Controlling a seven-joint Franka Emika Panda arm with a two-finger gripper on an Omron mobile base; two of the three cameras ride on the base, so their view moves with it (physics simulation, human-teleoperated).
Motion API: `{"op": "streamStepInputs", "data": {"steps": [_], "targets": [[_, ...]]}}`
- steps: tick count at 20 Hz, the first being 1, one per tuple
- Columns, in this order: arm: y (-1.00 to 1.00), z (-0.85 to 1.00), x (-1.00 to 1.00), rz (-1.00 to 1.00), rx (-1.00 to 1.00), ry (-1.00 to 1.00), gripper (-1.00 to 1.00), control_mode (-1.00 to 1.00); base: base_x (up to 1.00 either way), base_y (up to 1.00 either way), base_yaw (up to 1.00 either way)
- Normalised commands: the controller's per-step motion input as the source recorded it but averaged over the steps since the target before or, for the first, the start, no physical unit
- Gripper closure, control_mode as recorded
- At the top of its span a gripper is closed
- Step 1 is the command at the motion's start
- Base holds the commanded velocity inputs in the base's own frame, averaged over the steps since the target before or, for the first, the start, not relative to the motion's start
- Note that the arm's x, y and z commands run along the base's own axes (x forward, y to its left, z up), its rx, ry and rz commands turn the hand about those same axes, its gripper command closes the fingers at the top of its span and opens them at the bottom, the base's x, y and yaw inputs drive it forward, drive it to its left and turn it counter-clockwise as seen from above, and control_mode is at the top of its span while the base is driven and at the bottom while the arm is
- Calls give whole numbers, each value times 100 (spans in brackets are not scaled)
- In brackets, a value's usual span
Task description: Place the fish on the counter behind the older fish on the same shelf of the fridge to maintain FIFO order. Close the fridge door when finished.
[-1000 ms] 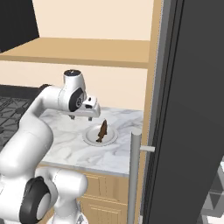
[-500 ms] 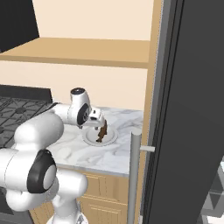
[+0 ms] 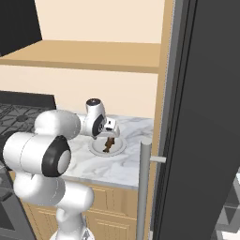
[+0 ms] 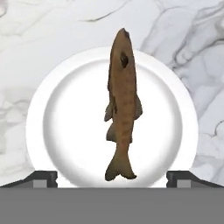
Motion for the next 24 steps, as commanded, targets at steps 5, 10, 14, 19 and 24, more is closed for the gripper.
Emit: {"op": "streamStepInputs", "data": {"steps": [5, 10, 14, 19, 24], "targets": [[-4, -38, 32, 2, 0, 5, -100, -100, 0, 0, 0], [-4, -44, 28, 3, 0, 5, -100, -100, 0, 0, 0], [-8, -33, 22, 4, 0, 4, -100, -100, 0, 0, 0], [-2, -26, 22, 5, 0, 1, -100, -100, 0, 0, 0], [0, -33, 27, 6, 0, 3, -100, -100, 0, 0, 0]]}}
